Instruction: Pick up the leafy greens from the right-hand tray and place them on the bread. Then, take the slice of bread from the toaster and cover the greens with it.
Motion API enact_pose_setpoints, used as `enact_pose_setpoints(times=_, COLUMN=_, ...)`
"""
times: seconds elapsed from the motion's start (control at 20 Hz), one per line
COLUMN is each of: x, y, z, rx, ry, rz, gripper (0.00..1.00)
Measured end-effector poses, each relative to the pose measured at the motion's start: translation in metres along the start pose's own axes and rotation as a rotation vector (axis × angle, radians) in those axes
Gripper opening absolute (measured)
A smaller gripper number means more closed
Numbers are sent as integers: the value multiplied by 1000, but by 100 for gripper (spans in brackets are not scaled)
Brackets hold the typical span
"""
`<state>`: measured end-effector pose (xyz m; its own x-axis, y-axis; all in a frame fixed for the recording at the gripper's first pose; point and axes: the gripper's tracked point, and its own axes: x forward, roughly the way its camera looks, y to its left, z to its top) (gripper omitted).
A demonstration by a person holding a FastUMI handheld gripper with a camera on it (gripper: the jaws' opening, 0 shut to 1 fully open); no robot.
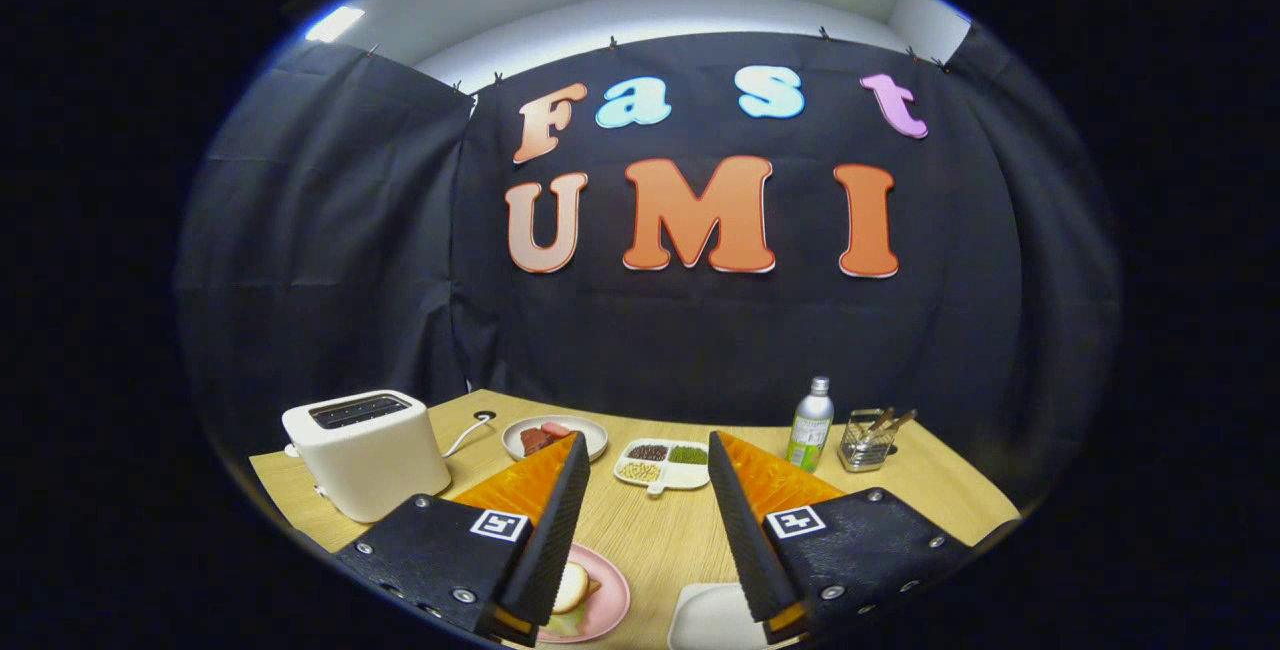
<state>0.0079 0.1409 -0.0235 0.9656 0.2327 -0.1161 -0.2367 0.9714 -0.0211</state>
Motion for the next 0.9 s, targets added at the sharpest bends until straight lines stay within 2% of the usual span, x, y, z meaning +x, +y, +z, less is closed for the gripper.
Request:
enact_pose_setpoints(times=0.2, x=-7, y=-2, z=24, rx=-18, ry=-97, rz=-30, gripper=83)
enact_pose_setpoints(times=0.45, x=-11, y=6, z=29, rx=-21, ry=-133, rz=-23, gripper=92)
enact_pose_setpoints(times=0.9, x=-16, y=20, z=32, rx=-52, ry=-156, rz=-1, gripper=96)
